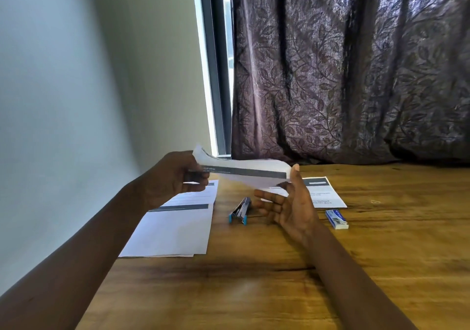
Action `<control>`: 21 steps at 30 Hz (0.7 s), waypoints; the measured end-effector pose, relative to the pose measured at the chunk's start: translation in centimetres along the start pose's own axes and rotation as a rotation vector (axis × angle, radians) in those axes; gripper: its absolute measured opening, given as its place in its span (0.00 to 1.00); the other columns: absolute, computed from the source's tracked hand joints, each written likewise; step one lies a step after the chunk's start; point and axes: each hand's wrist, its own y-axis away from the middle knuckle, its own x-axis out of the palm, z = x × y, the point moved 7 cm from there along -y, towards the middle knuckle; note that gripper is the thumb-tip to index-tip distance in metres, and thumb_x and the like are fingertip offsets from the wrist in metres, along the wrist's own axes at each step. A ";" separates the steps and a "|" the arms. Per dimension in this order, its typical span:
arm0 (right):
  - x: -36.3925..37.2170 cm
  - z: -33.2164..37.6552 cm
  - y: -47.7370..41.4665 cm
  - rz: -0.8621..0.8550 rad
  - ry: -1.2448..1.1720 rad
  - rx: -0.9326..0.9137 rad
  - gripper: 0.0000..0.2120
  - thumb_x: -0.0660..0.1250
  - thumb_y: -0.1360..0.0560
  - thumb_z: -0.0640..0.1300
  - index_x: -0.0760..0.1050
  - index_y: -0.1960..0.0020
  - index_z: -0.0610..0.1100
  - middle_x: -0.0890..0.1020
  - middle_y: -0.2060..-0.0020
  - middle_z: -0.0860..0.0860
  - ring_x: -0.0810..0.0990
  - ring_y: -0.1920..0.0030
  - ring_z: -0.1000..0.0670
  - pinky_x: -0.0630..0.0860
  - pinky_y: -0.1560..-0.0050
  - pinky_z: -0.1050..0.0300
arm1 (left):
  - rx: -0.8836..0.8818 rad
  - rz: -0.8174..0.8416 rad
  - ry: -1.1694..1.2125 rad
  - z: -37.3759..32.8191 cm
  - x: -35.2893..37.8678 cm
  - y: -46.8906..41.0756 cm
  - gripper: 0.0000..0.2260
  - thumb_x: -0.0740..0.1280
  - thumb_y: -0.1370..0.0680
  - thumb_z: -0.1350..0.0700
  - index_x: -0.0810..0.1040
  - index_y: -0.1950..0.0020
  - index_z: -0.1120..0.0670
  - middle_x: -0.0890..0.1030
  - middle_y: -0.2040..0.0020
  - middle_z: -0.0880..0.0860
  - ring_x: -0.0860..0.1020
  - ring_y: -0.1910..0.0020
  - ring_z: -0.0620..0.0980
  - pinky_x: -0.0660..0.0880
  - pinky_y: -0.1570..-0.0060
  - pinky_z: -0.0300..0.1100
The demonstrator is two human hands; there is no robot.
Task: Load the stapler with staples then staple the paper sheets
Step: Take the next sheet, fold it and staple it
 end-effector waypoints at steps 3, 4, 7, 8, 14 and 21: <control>-0.1 0.7 0.0 0.033 -0.154 -0.033 0.33 0.61 0.23 0.69 0.73 0.32 0.43 0.84 0.43 0.36 0.83 0.42 0.34 0.83 0.52 0.46 | 0.009 0.116 -0.176 0.9 0.2 0.8 0.29 0.71 0.37 0.48 0.80 0.39 0.60 0.81 0.61 0.60 0.80 0.63 0.55 0.84 0.56 0.48; -0.2 1.0 0.0 0.038 -0.177 -0.053 0.32 0.62 0.23 0.67 0.74 0.30 0.44 0.84 0.41 0.38 0.83 0.41 0.37 0.84 0.50 0.45 | -0.002 0.130 -0.251 1.4 0.0 1.1 0.30 0.71 0.37 0.47 0.79 0.38 0.60 0.82 0.60 0.61 0.80 0.62 0.57 0.83 0.54 0.49; -0.4 1.8 0.1 0.039 -0.168 -0.127 0.25 0.71 0.25 0.55 0.76 0.32 0.44 0.83 0.39 0.40 0.83 0.39 0.39 0.81 0.42 0.37 | -0.084 0.167 -0.376 3.4 -0.5 2.1 0.33 0.71 0.36 0.45 0.77 0.35 0.59 0.83 0.57 0.61 0.80 0.61 0.58 0.82 0.54 0.50; -0.9 1.7 0.0 -0.006 -0.108 -0.146 0.26 0.75 0.28 0.48 0.76 0.32 0.44 0.84 0.40 0.39 0.83 0.40 0.37 0.80 0.43 0.34 | -0.113 0.174 -0.397 4.1 -0.6 2.4 0.32 0.70 0.36 0.44 0.77 0.35 0.58 0.84 0.56 0.61 0.81 0.60 0.57 0.82 0.54 0.50; -1.8 2.4 2.0 -0.166 0.351 -0.274 0.27 0.76 0.27 0.35 0.74 0.32 0.50 0.86 0.52 0.49 0.86 0.51 0.48 0.83 0.57 0.59 | -0.148 -0.067 -0.209 7.0 -0.8 3.4 0.19 0.74 0.23 0.49 0.79 0.35 0.53 0.87 0.45 0.57 0.84 0.44 0.62 0.80 0.41 0.60; -5.0 2.5 7.2 -0.087 1.094 -0.265 0.26 0.75 0.24 0.46 0.72 0.29 0.55 0.83 0.42 0.53 0.83 0.44 0.53 0.80 0.43 0.53 | -0.127 0.008 -0.413 8.5 2.9 6.1 0.27 0.74 0.23 0.56 0.67 0.30 0.39 0.87 0.57 0.51 0.86 0.58 0.49 0.82 0.61 0.42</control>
